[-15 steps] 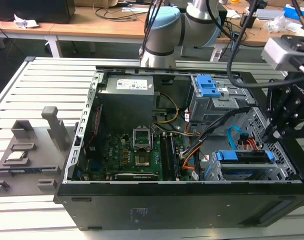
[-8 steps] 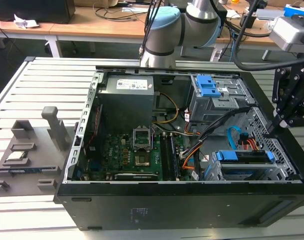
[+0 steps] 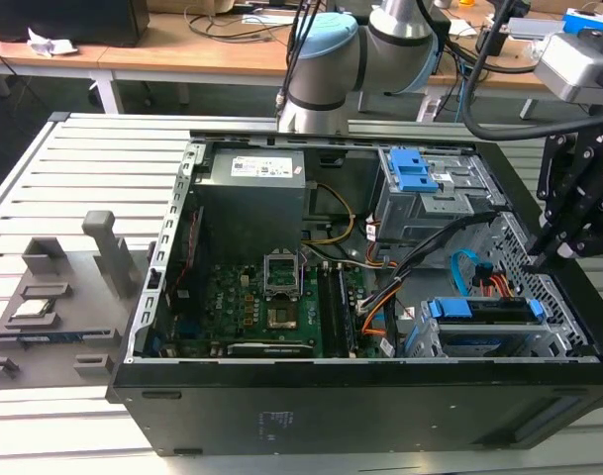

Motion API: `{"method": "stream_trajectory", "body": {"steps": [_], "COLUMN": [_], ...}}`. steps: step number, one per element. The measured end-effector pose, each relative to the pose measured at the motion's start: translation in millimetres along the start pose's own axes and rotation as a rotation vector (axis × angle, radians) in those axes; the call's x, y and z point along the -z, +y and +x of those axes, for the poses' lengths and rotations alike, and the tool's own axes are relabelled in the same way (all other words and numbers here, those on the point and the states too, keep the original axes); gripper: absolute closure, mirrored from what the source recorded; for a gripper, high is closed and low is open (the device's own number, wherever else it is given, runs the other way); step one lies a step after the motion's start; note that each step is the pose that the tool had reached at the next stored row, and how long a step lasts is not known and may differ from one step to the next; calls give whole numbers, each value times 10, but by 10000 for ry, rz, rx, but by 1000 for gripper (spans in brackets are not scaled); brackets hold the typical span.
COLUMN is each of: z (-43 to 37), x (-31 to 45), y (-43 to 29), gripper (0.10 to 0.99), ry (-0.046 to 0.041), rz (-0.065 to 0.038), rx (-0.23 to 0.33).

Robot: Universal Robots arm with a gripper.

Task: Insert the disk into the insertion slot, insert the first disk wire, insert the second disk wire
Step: 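Insert the second disk wire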

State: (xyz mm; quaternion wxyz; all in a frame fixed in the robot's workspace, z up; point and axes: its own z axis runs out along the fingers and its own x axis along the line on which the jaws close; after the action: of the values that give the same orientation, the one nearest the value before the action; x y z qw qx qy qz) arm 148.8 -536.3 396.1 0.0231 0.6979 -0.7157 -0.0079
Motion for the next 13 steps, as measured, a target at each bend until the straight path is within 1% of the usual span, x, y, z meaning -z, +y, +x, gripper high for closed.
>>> {"method": "stream_trajectory", "body": {"steps": [2, 5, 7, 8, 13], "z": [-3, -14, -32, -55, -105], "x": [-10, -68, -114, -143, -222], "y": [10, 53, 91, 121, 222], "gripper": [847, 847, 847, 847, 847], "ry": [1, -1, 0, -1, -1], "rz": [-1, -1, -1, -1, -1], "rx": [-2, -2, -2, -2, -2]}}
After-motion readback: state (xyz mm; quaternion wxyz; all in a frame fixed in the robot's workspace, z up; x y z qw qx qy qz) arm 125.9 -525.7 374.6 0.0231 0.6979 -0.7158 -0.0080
